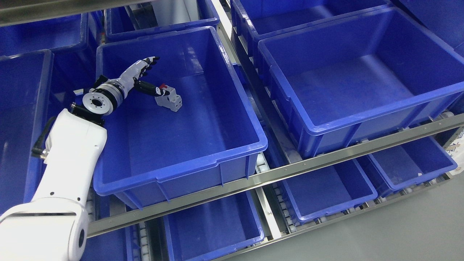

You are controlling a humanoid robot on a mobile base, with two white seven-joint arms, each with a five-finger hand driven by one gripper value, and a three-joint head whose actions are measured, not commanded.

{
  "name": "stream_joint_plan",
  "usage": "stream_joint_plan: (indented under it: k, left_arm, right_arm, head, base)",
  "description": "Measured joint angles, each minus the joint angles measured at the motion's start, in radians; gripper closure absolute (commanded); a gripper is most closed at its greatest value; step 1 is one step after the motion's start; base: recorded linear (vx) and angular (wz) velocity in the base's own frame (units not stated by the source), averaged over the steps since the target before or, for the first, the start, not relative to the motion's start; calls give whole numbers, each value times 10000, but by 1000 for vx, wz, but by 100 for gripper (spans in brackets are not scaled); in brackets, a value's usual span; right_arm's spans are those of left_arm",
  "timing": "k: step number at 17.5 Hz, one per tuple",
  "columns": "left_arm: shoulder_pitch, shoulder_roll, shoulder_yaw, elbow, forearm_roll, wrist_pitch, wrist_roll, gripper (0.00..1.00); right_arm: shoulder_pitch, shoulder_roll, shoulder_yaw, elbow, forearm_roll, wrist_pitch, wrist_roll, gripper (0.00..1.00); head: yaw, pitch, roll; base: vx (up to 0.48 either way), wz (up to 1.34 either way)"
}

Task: Place circuit breaker on shelf
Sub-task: 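Withdraw the open left hand from the bin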

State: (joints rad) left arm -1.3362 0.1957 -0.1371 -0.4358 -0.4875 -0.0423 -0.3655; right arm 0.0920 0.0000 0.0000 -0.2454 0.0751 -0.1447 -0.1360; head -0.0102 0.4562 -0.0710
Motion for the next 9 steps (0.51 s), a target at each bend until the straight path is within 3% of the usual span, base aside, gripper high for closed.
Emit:
stream_joint_plan:
  k: [5, 9]
  left_arm:
    - [-246, -112, 1300, -575, 178, -30, 526, 1]
    - [76, -696, 2821, -2091, 432, 135, 1115, 1]
  right_arm:
    - [0, 0, 0, 0, 0, 2, 0, 0]
    - [0, 0, 0, 0, 0, 2, 0, 0]
  head:
    - [0, 0, 0]
    - [0, 0, 0]
  base:
    - [0, 5]
    - [-3, -2]
